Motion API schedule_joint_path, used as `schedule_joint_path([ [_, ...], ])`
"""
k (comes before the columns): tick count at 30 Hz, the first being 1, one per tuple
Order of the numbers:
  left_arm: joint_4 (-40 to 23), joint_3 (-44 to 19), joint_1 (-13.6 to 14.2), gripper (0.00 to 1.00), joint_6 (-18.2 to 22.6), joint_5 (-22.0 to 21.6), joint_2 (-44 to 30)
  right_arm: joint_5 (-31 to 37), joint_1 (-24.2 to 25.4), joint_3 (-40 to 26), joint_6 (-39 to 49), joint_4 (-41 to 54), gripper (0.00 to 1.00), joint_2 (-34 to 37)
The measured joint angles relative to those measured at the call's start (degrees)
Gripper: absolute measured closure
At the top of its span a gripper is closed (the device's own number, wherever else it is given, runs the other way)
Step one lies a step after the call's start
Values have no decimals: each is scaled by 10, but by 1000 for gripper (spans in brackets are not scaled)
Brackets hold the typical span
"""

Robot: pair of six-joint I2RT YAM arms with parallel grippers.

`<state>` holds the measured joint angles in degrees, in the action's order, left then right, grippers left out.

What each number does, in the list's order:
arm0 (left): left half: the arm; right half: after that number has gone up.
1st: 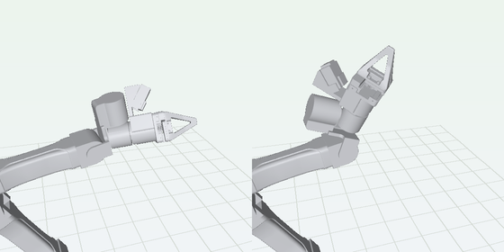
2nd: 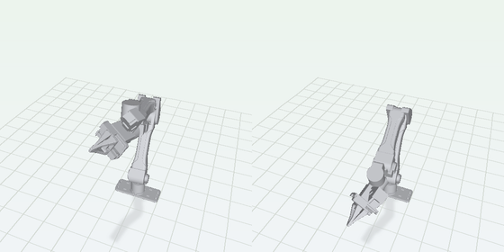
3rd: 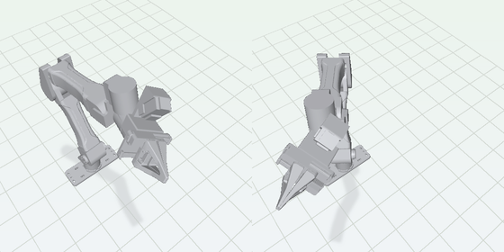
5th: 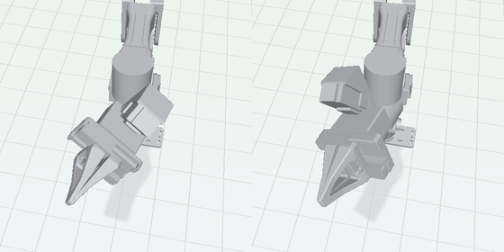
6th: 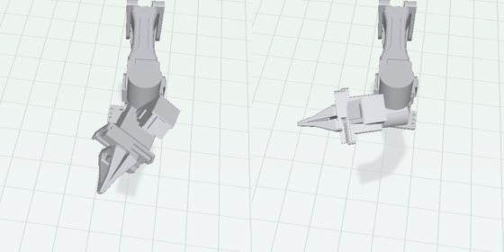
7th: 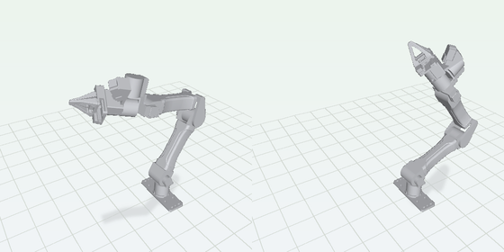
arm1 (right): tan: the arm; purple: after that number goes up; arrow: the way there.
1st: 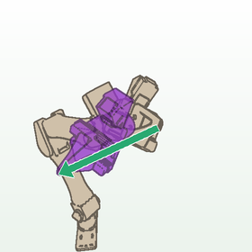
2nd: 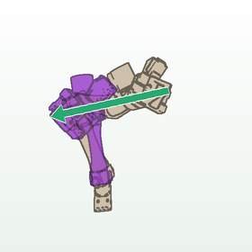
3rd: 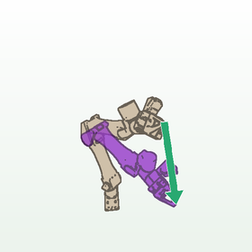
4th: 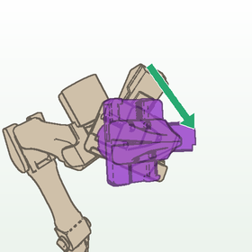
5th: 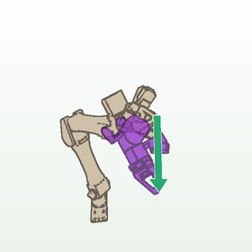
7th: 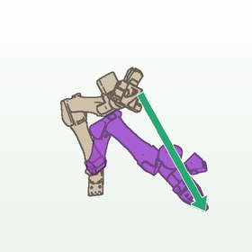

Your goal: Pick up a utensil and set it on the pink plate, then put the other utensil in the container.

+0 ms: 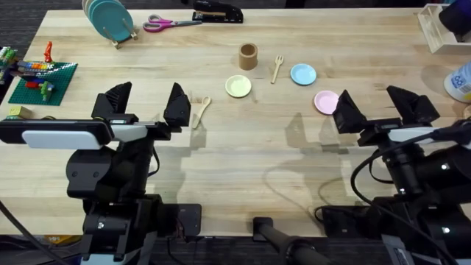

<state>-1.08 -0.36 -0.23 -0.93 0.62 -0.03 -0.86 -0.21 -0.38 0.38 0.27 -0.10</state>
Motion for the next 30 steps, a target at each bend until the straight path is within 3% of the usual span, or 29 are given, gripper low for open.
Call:
schedule_joint_path([
  [13, 0, 0, 0, 7, 0, 0, 0, 0, 0, 0, 0, -1, 3, 0],
  [23, 9, -6, 0, 7, 0, 5, 0, -39, 0, -3, 0, -27, 4, 0],
  [26, -14, -34, 0, 7, 0, 8, -2, -43, 0, -22, 0, -17, 3, 1],
  [30, -81, -128, 0, 7, 0, 11, -27, -45, 0, -86, 0, 15, 3, 2],
])
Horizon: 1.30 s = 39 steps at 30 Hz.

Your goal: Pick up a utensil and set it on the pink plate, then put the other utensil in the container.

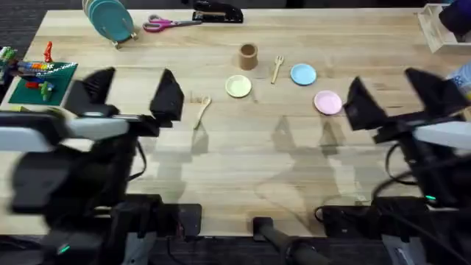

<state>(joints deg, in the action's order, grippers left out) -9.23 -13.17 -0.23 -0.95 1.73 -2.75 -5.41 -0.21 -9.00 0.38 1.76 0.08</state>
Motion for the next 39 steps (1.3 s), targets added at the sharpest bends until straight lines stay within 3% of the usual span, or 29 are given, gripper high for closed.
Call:
schedule_joint_path([
  [10, -242, -251, 0, 7, 1, 0, -146, -2, 0, -198, 0, 191, 3, 85],
  [15, -370, -367, 0, 7, 6, 0, -247, -2, 0, -287, -2, 275, 3, 174],
  [21, -485, -463, 0, 7, 18, 1, -353, -2, 0, -407, -2, 397, 4, 308],
  [30, -579, -553, 0, 7, 54, 17, -463, -2, 0, -572, -2, 549, 3, 530],
  [39, -588, -556, 0, 7, 104, 65, -529, -2, 0, -603, -2, 559, 4, 652],
])
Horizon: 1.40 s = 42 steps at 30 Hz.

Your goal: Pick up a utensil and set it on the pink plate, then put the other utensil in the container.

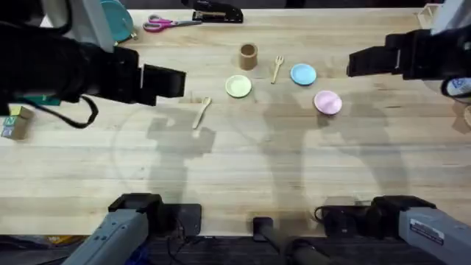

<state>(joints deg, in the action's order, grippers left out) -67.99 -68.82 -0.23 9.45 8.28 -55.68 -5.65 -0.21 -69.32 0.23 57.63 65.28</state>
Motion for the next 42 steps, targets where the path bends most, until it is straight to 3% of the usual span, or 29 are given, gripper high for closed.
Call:
schedule_joint_path([
  [8, 0, 0, 0, 7, 6, 35, -14, 0, 0, 0, 0, -5, 4, 10],
  [23, 3, 0, 3, 7, 9, 40, -33, 0, 0, 0, 4, -4, 3, 10],
  [28, 5, 0, 40, 5, 9, 36, -97, 0, 0, 0, 26, -4, 3, 10],
  [34, 11, 0, 108, 7, 3, -20, -159, 0, 0, 0, 33, -4, 3, 10],
  [42, 62, 0, 112, 5, -9, -49, -258, 0, 0, 0, 37, -4, 5, 10],
])
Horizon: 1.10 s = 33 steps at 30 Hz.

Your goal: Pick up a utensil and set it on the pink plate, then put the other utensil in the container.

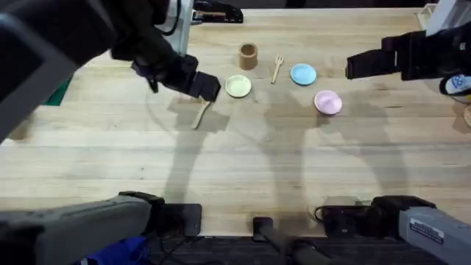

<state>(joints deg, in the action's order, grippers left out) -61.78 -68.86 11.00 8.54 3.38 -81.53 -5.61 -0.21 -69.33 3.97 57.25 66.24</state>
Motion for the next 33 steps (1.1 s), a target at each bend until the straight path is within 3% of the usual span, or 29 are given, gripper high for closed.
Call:
schedule_joint_path([
  [8, 58, 9, 0, 4, -2, -2, -37, 0, 0, 0, 3, 0, 5, 0],
  [20, 193, 124, 0, 5, -8, 4, -36, 0, 0, 0, 3, 0, 5, 0],
  [28, 211, 151, 0, 4, -8, 5, -40, 0, 0, 0, 3, 0, 4, 0],
  [33, 223, 154, 9, 7, -8, 4, -86, 0, 0, 0, 3, 0, 3, 0],
])
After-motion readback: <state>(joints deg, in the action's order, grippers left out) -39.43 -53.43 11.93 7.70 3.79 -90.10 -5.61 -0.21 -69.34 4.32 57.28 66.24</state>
